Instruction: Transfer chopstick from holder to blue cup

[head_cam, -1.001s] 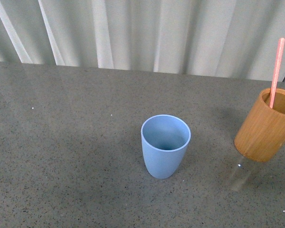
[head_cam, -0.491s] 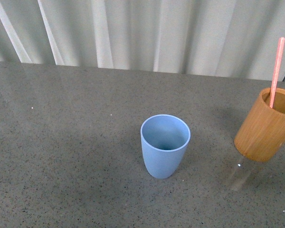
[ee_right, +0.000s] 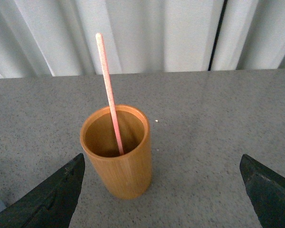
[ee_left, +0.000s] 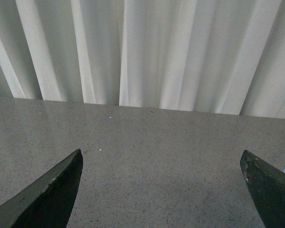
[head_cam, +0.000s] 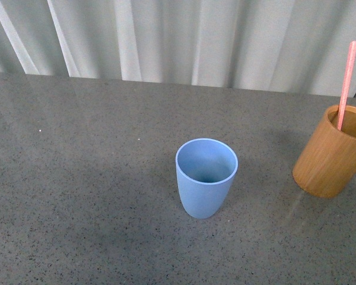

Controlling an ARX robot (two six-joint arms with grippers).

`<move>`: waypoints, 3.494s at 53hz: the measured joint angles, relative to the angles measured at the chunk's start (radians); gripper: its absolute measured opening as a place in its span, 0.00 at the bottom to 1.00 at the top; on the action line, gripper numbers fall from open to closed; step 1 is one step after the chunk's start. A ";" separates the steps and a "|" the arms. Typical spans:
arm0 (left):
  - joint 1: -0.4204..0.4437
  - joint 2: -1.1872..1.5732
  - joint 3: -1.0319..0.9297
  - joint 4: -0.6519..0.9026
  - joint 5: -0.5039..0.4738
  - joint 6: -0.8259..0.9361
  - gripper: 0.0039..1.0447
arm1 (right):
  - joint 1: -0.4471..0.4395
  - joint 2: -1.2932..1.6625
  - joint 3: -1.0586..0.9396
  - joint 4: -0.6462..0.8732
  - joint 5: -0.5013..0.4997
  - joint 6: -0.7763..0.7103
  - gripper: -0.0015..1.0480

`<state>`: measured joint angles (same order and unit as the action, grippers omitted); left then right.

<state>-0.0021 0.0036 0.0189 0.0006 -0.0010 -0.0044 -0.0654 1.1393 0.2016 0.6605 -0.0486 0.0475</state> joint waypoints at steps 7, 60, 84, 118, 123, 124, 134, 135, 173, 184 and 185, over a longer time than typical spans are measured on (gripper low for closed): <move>0.000 0.000 0.000 0.000 0.000 0.000 0.94 | 0.024 0.176 0.067 0.099 -0.010 -0.002 0.90; 0.000 0.000 0.000 0.000 0.000 0.000 0.94 | 0.140 0.715 0.559 0.142 0.066 -0.033 0.90; 0.000 0.000 0.000 0.000 0.000 0.000 0.94 | 0.159 0.773 0.592 0.156 0.071 -0.033 0.90; 0.000 0.000 0.000 0.000 0.000 0.000 0.94 | 0.145 0.776 0.579 0.187 0.072 -0.037 0.23; 0.000 0.000 0.000 0.000 0.000 0.000 0.94 | 0.143 0.768 0.570 0.192 0.069 -0.040 0.15; 0.000 0.000 0.000 0.000 0.000 0.000 0.94 | 0.142 0.765 0.566 0.195 0.068 -0.042 0.14; 0.000 0.000 0.000 0.000 0.000 0.000 0.94 | 0.140 0.734 0.544 0.211 0.062 -0.053 0.03; 0.000 0.000 0.000 0.000 0.000 0.000 0.94 | 0.140 0.729 0.541 0.212 0.062 -0.055 0.03; 0.000 0.000 0.000 0.000 0.000 0.000 0.94 | 0.252 0.475 0.457 0.273 0.158 -0.167 0.03; 0.000 0.000 0.000 0.000 0.000 0.000 0.94 | 0.294 0.385 0.521 0.200 0.193 -0.171 0.03; 0.000 0.000 0.000 0.000 0.000 0.000 0.94 | 0.297 0.380 0.525 0.195 0.195 -0.171 0.03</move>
<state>-0.0021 0.0036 0.0189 0.0006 -0.0010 -0.0044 0.2314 1.5192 0.7269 0.8558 0.1467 -0.1234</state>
